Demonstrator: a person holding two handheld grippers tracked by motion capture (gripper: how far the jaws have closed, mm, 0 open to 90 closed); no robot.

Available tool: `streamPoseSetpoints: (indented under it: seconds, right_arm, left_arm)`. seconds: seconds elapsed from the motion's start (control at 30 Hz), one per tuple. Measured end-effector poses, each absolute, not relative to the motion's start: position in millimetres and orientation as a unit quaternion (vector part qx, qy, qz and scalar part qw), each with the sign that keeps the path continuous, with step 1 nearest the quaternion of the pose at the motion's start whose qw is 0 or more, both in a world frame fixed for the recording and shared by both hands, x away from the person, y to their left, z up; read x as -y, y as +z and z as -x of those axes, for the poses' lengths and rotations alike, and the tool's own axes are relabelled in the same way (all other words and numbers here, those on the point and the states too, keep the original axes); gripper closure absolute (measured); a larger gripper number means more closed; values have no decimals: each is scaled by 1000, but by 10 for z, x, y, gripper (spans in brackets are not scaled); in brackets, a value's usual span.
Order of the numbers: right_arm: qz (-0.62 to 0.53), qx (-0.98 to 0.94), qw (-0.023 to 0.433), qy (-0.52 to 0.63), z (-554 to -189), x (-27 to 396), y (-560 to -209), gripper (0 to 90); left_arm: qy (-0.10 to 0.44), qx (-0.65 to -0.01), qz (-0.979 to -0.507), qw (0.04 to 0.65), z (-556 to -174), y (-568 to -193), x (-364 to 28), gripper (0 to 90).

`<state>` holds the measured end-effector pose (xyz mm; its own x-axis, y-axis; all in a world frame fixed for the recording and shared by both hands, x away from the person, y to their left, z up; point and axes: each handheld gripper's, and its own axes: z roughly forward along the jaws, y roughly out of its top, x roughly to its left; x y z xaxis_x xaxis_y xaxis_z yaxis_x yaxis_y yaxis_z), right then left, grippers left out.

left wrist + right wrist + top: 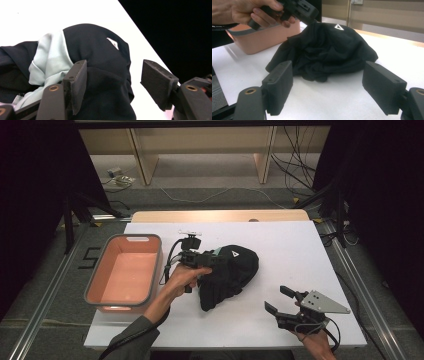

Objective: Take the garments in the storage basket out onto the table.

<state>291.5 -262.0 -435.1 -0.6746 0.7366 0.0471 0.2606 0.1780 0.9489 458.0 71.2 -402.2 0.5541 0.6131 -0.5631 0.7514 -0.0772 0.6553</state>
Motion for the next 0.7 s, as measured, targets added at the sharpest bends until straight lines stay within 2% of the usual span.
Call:
streamPoseSetpoints:
  seconds: [0.3, 0.7]
  right_arm:
    - [-339, -735, 219, 545, -2916, 2620, -4351, 252]
    - [-343, -734, 210, 547, -2926, 2623, -4356, 251]
  left_arm:
    - [-48, -456, -740, 492, -4480, -3977, -782, 302]
    - [-35, -427, -737, 523, -4321, -3943, -961, 227]
